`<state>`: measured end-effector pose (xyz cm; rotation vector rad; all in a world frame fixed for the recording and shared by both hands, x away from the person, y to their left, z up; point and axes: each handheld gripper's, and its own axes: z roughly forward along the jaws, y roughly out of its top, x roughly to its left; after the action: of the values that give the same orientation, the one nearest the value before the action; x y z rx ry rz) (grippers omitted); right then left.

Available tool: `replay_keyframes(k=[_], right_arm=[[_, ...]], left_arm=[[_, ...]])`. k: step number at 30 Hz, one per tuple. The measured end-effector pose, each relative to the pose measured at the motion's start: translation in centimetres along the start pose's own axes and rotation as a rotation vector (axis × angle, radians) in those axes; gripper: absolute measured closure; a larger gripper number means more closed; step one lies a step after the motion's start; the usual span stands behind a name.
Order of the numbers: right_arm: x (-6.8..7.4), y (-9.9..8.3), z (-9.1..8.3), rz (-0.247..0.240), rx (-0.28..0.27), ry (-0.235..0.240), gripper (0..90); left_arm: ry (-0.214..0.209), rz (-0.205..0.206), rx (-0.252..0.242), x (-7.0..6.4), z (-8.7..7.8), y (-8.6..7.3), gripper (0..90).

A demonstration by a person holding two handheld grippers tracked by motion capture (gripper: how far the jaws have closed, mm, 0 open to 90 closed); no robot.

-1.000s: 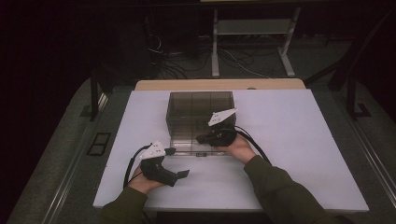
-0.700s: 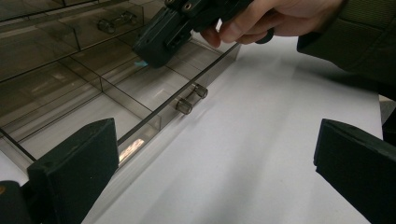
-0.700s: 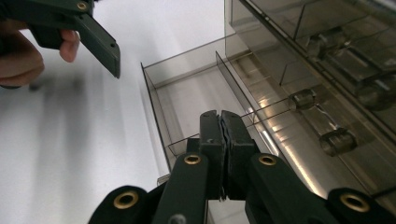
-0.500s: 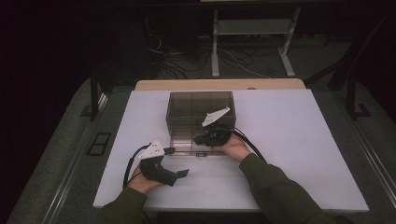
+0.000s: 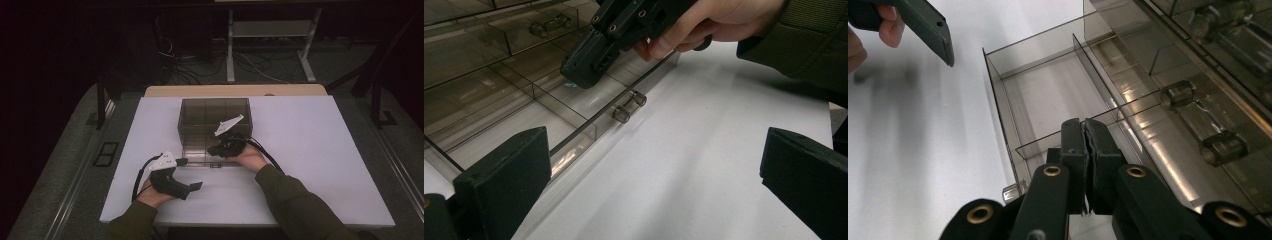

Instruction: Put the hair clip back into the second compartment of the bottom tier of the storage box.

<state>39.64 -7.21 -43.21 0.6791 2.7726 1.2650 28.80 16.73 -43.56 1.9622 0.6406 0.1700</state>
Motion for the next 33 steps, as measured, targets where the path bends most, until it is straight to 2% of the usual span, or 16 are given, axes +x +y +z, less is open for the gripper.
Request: replay_keyframes(k=[11, 22, 29, 33], right_arm=[[0.0, 0.0, -0.1, 0.013, -0.006, -0.007, 78.8], [0.1, -0.1, -0.8, 0.026, -0.032, -0.006, 60.3], [0.3, -0.4, -1.7, 0.023, -0.055, 0.019, 53.5], [0.4, -0.6, -2.2, 0.025, -0.056, 0.012, 48.5]], left_arm=[[-0.001, 0.001, 0.001, 0.0, 0.0, 0.0, 0.0], [0.002, -0.003, 0.0, 0.0, 0.1, 0.0, 0.0], [0.0, 0.0, 0.004, 0.0, 0.2, 0.0, 0.0], [-0.001, 0.001, 0.004, -0.1, 0.1, 0.0, 0.0]])
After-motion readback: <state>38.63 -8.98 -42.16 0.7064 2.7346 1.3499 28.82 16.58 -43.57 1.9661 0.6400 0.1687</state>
